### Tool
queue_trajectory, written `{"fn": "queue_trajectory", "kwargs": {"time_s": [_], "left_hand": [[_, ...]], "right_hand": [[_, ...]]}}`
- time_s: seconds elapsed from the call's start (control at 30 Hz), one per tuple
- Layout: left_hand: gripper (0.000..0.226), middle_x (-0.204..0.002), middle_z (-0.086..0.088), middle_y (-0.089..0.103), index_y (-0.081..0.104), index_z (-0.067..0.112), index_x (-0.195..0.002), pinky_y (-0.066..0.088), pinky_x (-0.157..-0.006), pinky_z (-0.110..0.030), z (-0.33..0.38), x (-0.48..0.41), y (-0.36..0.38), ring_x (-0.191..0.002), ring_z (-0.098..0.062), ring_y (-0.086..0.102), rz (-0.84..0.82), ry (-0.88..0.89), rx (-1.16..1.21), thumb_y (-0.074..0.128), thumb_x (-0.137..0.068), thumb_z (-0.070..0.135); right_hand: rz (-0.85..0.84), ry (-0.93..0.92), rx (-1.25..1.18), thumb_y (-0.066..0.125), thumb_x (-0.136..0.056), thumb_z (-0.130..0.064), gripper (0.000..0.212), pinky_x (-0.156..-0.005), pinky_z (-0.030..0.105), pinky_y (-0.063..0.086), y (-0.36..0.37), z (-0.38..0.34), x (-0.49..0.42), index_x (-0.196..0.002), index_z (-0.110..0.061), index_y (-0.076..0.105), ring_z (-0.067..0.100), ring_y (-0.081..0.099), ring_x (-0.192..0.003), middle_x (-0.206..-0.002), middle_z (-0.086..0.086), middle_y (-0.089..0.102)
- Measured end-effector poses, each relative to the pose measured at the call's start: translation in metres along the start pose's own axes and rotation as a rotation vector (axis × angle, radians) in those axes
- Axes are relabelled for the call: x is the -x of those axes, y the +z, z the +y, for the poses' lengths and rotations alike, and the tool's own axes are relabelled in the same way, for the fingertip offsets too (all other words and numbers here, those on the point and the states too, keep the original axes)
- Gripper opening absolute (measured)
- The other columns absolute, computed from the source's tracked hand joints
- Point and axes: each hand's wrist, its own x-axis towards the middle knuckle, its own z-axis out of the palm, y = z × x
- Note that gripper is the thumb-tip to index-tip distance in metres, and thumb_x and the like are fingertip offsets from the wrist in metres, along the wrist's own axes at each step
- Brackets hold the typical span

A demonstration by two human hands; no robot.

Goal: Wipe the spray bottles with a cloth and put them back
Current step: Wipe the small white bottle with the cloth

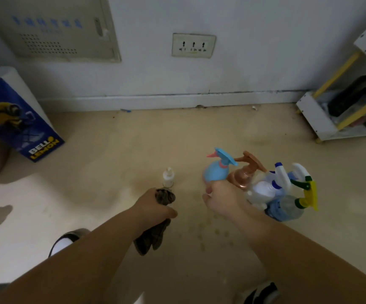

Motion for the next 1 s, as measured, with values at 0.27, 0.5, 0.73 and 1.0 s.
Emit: {"fn": "queue_trajectory", "kwargs": {"time_s": [0.27,0.5,0.73,1.0], "left_hand": [[0.036,-0.075,-0.014,0.063,0.067,0.005,-0.09,0.046,-0.065,-0.033,-0.034,-0.017,-0.029,-0.067,-0.026,0.059,0.207,-0.076,0.155,0.062,-0.098,0.04],[0.03,-0.095,-0.019,0.075,0.077,0.01,-0.093,0.057,-0.073,-0.038,-0.043,-0.035,-0.049,-0.08,-0.031,0.071,0.267,-0.143,0.233,0.069,-0.093,0.04],[0.025,-0.098,-0.021,0.073,0.073,0.008,-0.095,0.048,-0.068,-0.033,-0.043,-0.05,-0.046,-0.074,-0.028,0.063,0.278,-0.125,0.298,0.067,-0.095,0.033],[0.026,-0.083,-0.017,0.048,0.051,0.011,-0.082,0.038,-0.068,-0.035,-0.034,-0.037,-0.05,-0.073,-0.024,0.048,0.332,-0.041,0.235,0.062,-0.099,0.025]], "right_hand": [[-0.043,0.057,-0.382,0.07,-0.089,-0.048,0.062,-0.092,0.038,0.055,0.031,-0.058,-0.038,-0.139,-0.017,0.051,0.027,0.066,-0.107,-0.117,0.008,0.069],[-0.031,0.101,-0.769,0.078,-0.086,-0.034,0.078,-0.106,0.04,0.048,0.051,-0.094,-0.083,-0.154,-0.024,0.04,0.031,0.054,-0.131,-0.146,0.012,0.055],[0.028,0.079,-0.724,0.074,-0.086,-0.015,0.033,-0.079,0.029,0.047,0.063,-0.098,-0.101,-0.117,-0.012,0.066,0.03,0.063,-0.102,-0.113,0.01,0.068],[0.167,0.121,-0.891,0.08,-0.08,-0.022,0.024,-0.075,0.041,0.055,0.031,-0.076,-0.086,-0.095,-0.008,0.068,0.025,0.067,-0.082,-0.09,0.008,0.071]]}}
